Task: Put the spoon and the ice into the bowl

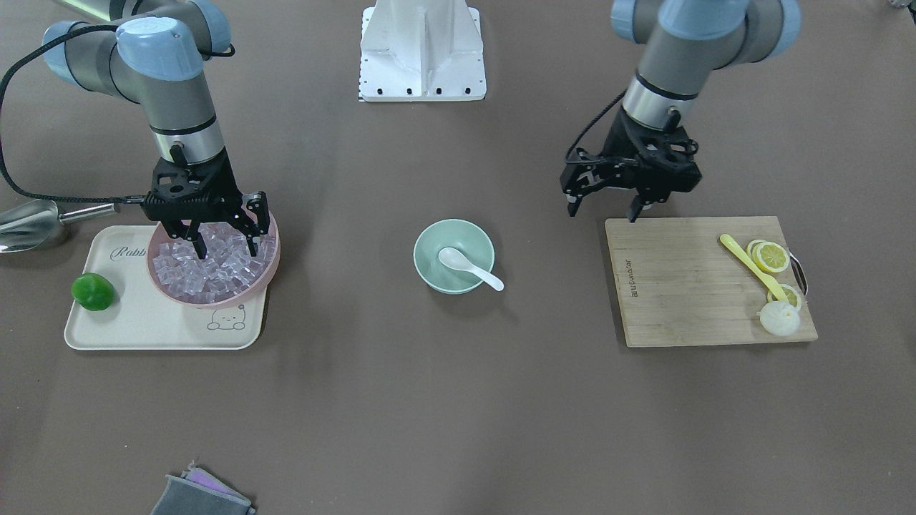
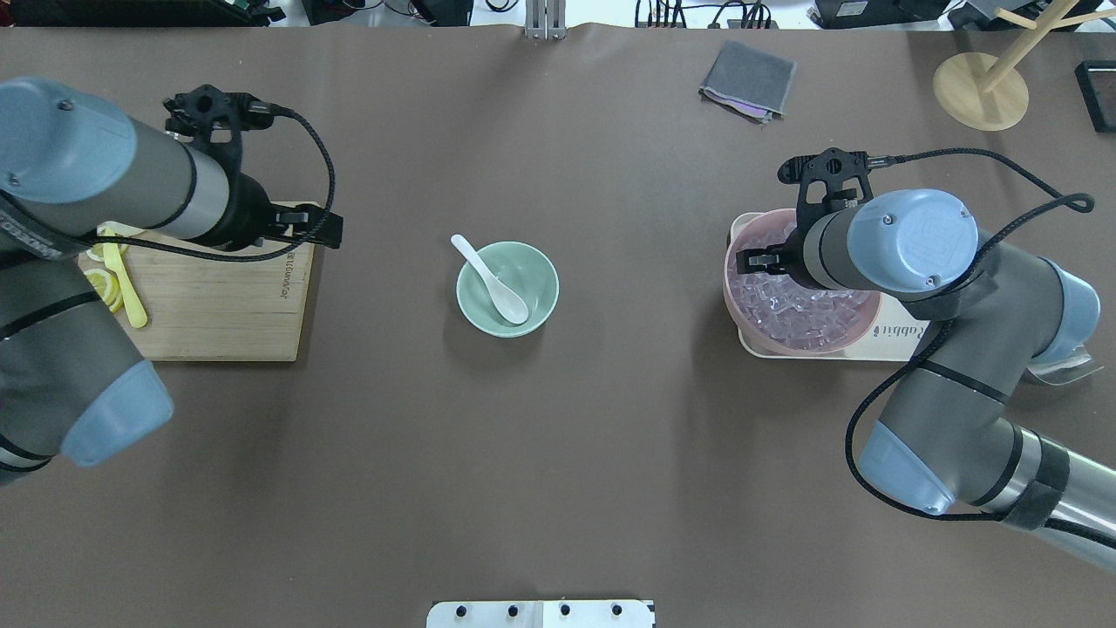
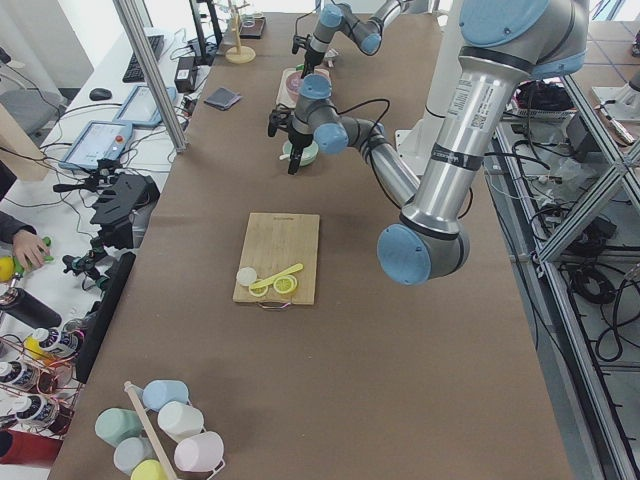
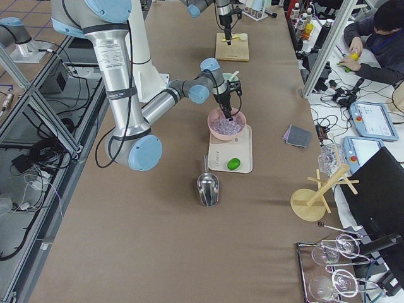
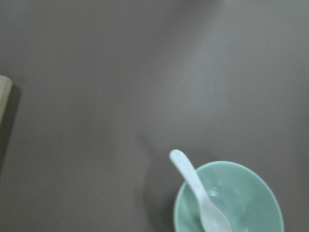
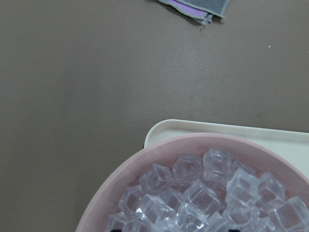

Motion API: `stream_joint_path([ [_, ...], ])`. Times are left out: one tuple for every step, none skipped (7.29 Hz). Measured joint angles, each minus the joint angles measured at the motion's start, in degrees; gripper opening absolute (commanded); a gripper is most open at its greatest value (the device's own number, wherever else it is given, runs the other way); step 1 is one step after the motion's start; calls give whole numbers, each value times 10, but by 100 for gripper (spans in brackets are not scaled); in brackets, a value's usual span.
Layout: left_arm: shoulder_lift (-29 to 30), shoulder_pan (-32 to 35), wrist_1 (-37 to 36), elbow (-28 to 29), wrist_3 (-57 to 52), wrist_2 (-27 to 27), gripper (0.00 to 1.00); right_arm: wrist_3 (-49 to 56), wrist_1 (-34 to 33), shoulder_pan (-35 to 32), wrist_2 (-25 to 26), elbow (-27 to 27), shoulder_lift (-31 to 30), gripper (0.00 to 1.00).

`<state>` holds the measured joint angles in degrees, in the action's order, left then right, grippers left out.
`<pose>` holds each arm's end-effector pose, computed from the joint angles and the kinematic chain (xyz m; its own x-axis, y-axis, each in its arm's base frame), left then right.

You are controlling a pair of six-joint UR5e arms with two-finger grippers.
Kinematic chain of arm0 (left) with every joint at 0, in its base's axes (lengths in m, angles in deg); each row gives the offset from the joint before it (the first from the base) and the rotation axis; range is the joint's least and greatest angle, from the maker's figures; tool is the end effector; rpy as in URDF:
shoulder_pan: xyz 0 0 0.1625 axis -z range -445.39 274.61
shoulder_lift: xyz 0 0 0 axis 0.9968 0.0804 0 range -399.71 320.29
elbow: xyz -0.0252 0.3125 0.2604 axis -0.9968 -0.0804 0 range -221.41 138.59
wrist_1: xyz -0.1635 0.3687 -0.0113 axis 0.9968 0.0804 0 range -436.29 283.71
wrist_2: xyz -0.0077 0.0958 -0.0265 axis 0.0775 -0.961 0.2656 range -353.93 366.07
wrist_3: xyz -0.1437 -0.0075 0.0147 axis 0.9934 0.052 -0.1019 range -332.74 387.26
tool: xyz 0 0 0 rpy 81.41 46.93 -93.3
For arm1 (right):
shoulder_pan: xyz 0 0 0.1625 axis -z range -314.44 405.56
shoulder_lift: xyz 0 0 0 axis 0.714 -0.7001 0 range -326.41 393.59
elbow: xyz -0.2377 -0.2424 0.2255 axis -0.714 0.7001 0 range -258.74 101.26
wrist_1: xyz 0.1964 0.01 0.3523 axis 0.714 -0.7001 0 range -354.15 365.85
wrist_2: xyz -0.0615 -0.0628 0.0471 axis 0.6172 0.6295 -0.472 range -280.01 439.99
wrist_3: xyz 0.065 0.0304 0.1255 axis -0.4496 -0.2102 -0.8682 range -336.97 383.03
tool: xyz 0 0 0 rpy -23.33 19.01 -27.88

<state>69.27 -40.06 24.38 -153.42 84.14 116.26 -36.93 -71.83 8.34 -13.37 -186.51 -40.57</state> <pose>0.3544 -0.4770 0.3041 0.6260 0.0964 -0.7739 0.1612 0.9549 0.2493 -0.4034 -0.4632 0.3725 0.7648 -0.0465 0.6425 -0.2166 0.9208 0.3245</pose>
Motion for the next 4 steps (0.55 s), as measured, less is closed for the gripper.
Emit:
stream_joint_path([
  [-12,13,0,-2,-21,10,98,0,0,1,2,7,0,62],
  [-16,18,1,-2,-29,14,98,-1,1,2,4,12,1,60],
  [-18,20,1,-3,-31,14,98,-1,1,3,5,15,2,59],
  [-18,20,1,-3,-32,14,98,-1,0,4,6,16,3,59],
])
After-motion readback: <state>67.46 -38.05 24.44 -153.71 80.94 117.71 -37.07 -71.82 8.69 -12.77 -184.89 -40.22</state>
